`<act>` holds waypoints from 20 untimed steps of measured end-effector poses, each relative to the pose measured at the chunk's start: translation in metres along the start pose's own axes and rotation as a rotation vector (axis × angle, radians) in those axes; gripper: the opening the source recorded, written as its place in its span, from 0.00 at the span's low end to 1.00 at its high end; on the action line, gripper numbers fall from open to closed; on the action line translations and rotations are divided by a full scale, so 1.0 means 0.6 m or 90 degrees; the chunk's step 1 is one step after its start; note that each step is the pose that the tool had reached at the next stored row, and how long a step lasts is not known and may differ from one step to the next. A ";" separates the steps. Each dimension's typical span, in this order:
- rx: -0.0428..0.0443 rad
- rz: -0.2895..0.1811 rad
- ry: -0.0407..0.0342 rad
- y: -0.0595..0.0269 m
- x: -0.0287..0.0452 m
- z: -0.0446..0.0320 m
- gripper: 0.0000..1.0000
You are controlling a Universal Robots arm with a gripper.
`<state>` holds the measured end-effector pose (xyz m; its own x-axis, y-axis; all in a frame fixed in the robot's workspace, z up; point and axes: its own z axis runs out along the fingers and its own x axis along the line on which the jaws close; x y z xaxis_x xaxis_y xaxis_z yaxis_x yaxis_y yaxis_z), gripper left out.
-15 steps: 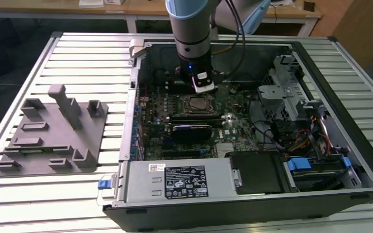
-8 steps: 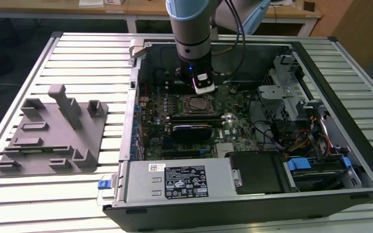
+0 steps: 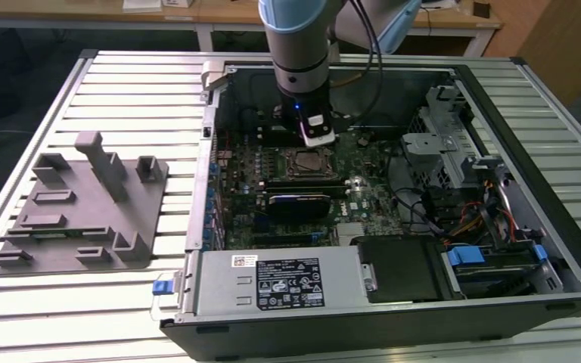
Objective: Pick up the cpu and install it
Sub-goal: 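Install the first cpu locking lever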
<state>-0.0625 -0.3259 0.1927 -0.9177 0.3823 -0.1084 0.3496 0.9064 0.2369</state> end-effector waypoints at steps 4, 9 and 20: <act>0.0001 0.000 0.0000 0.000 -0.002 0.001 0.11; -0.0002 0.000 0.0001 0.002 -0.010 0.003 0.11; 0.0002 0.000 -0.0001 0.003 -0.016 0.005 0.11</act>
<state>-0.0525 -0.3272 0.1916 -0.9176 0.3823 -0.1086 0.3497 0.9065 0.2366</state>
